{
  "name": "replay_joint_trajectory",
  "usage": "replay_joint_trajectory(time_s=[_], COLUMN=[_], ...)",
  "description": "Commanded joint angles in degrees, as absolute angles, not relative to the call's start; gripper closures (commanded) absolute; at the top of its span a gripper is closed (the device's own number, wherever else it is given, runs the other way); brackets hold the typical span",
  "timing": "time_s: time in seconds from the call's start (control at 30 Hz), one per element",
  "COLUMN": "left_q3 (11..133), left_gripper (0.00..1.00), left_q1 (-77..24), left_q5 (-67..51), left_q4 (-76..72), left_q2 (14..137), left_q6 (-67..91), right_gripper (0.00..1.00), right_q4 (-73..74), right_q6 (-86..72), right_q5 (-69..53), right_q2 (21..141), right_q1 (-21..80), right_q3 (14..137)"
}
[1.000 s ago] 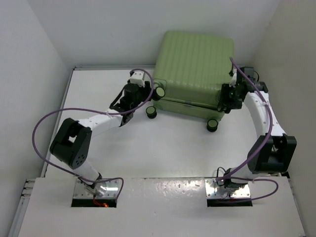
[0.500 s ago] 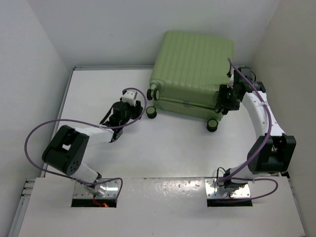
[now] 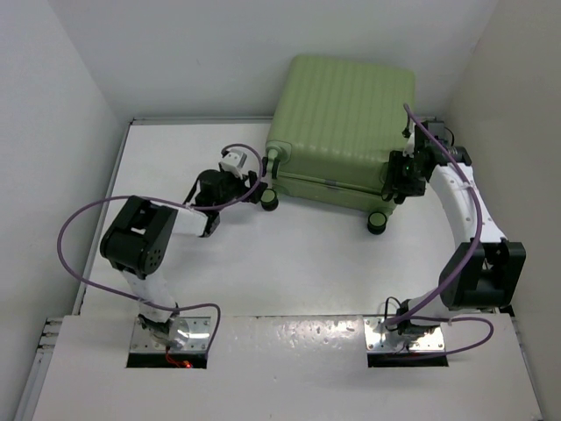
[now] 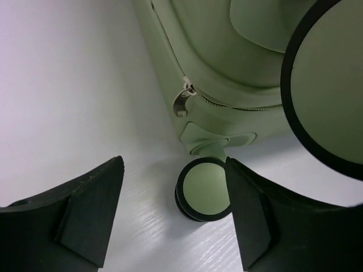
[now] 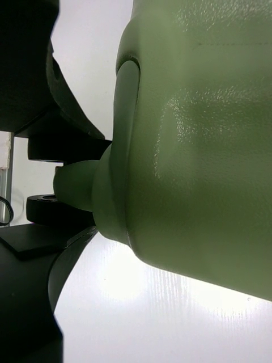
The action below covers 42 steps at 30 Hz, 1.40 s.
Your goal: Pack the luggage
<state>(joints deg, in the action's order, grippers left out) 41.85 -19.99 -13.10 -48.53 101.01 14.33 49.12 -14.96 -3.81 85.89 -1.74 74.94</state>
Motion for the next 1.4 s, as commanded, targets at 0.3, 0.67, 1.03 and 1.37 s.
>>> replay_joint_trajectory(time_s=[0.3,0.67,1.03,1.37], left_q3=[46.7,53.1,57.7,61.4], left_gripper=[0.39,0.41,0.52,0.81], left_q1=[-14.4,-12.7,-12.7,-12.7], left_q5=[-34.9,-39.0,-41.4,-46.4], left_q4=[-63.5,-65.4,-67.2,-69.3], left_q2=[107.7,114.8,119.3,123.0], left_q6=[13.2,11.5,12.1,15.2], right_gripper=[1.00,1.00,1.00,1.00], right_q4=[45.4,45.7,45.5,46.1], right_q6=[-8.7,-7.9,-7.9,-7.6], right_q5=[-11.1,-11.3,-11.6,-11.5], right_q2=[82.4,82.5,83.1,82.9], right_q1=[-1.5,-1.6,-1.5,-1.5], right_q3=[73.8,74.1,74.1,74.2])
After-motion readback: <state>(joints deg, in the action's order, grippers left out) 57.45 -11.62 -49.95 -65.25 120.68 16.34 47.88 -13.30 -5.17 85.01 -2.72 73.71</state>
